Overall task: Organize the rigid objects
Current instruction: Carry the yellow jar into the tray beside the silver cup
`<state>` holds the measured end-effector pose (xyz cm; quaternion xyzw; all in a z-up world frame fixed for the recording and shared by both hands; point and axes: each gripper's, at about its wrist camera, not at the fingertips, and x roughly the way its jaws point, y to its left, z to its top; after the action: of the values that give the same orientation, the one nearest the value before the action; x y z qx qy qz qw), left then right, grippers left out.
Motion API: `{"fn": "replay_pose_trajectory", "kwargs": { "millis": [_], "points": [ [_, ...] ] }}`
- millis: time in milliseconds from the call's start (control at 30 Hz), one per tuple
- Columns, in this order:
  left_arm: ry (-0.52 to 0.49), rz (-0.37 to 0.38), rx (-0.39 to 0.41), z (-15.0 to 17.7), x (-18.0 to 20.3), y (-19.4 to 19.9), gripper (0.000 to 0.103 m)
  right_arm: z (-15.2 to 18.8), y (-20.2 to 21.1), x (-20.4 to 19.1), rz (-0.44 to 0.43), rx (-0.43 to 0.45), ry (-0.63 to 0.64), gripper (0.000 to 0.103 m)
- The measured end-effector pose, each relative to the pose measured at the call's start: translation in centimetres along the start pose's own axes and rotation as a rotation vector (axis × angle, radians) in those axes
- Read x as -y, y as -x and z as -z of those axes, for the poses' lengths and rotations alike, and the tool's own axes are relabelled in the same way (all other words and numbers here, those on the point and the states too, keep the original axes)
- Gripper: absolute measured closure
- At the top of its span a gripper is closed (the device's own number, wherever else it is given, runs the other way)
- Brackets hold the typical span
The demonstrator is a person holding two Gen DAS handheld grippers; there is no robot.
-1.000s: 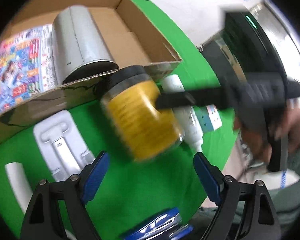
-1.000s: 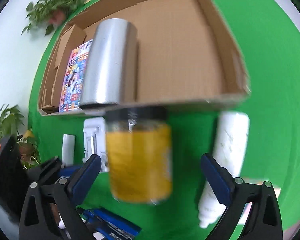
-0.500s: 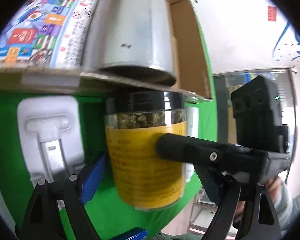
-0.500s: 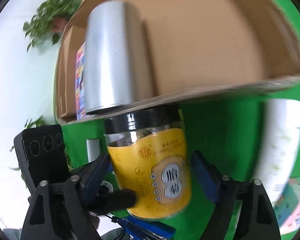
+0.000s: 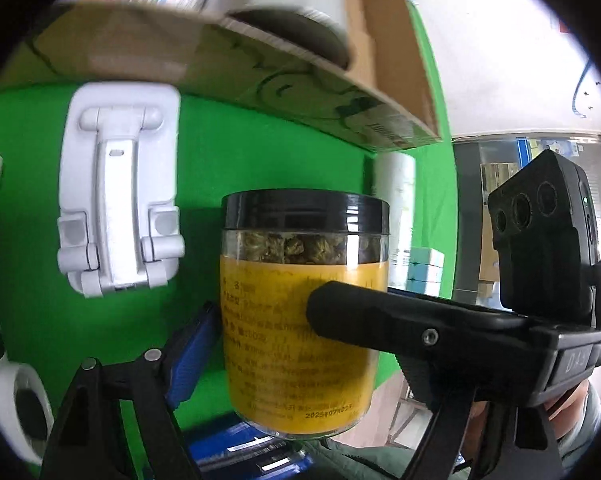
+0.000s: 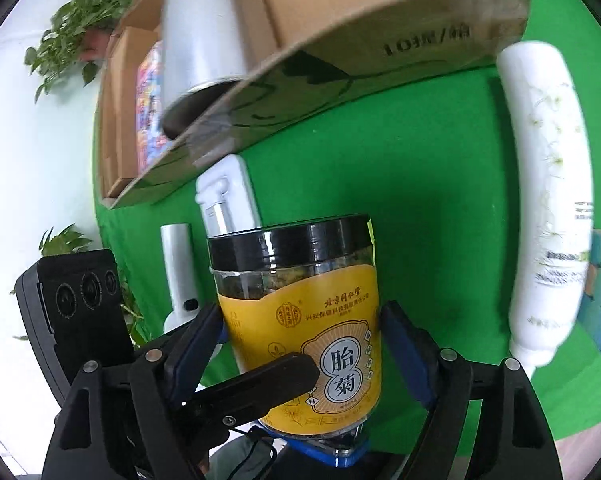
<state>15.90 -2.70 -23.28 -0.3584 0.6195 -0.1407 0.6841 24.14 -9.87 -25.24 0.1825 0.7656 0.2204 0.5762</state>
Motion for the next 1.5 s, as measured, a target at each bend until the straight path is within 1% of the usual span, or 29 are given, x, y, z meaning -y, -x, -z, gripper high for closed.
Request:
{"fn": "replay_pose_trajectory", "kwargs": {
  "millis": [67,100,133,233,433,500,567,700,767,900,933,967,1067,1233,1367,1500],
  "points": [
    [-0.032,-0.004,0.024,-0.4,1.0,1.0,0.021,0.3,1.7,-0.9,-0.011,0.027,0.035,0.024],
    [-0.052,-0.009,0.039,-0.6,1.9,1.8,0.021,0.4,3.6,-0.5,-0.019,0.043,0.054,0.024],
    [-0.079,-0.017,0.059,-0.8,3.1,3.0,0.021,0.5,4.8,-1.1,-0.026,0.063,0.073,0.024],
    [-0.138,-0.057,0.116,-1.7,6.4,6.1,0.021,0.4,8.6,-3.0,-0.067,0.13,0.121,0.025],
    [-0.213,-0.132,0.224,-3.9,12.2,11.2,0.021,-0.8,16.4,-6.1,-0.158,0.252,0.188,0.025],
    [-0.234,-0.146,0.255,-4.4,13.6,12.0,0.021,-1.2,18.9,-6.4,-0.175,0.276,0.213,0.025],
    [-0.248,-0.156,0.277,-5.2,15.1,11.4,0.021,-1.8,20.6,-7.1,-0.187,0.294,0.231,0.025],
    [-0.263,-0.164,0.304,-5.8,15.3,12.9,0.021,-3.3,22.8,-7.9,-0.197,0.315,0.255,0.025],
    [-0.261,-0.163,0.304,-6.3,15.2,12.5,0.021,-4.0,23.5,-7.7,-0.197,0.315,0.26,0.025],
    [-0.247,-0.156,0.276,-8.3,14.6,11.3,0.021,-6.1,23.5,-7.0,-0.192,0.303,0.231,0.025],
    [-0.244,-0.153,0.267,-8.5,14.9,11.6,0.021,-6.8,23.3,-6.7,-0.188,0.297,0.218,0.025],
    [-0.24,-0.15,0.259,-8.8,14.8,11.4,0.021,-7.9,22.2,-6.5,-0.183,0.291,0.208,0.025],
    [-0.221,-0.139,0.222,-10.3,13.9,10.0,0.021,-9.6,20.7,-5.4,-0.163,0.273,0.185,0.025],
    [-0.184,-0.122,0.153,-12.8,11.4,6.8,0.021,-12.8,17.2,-3.2,-0.131,0.233,0.128,0.026],
    [-0.147,-0.104,0.114,-14.5,9.3,4.4,0.021,-15.1,14.6,-1.8,-0.099,0.202,0.099,0.028],
    [-0.106,-0.118,0.078,-15.6,7.7,2.5,0.023,-17.3,12.3,-0.4,-0.057,0.178,0.082,0.031]
  ]
}}
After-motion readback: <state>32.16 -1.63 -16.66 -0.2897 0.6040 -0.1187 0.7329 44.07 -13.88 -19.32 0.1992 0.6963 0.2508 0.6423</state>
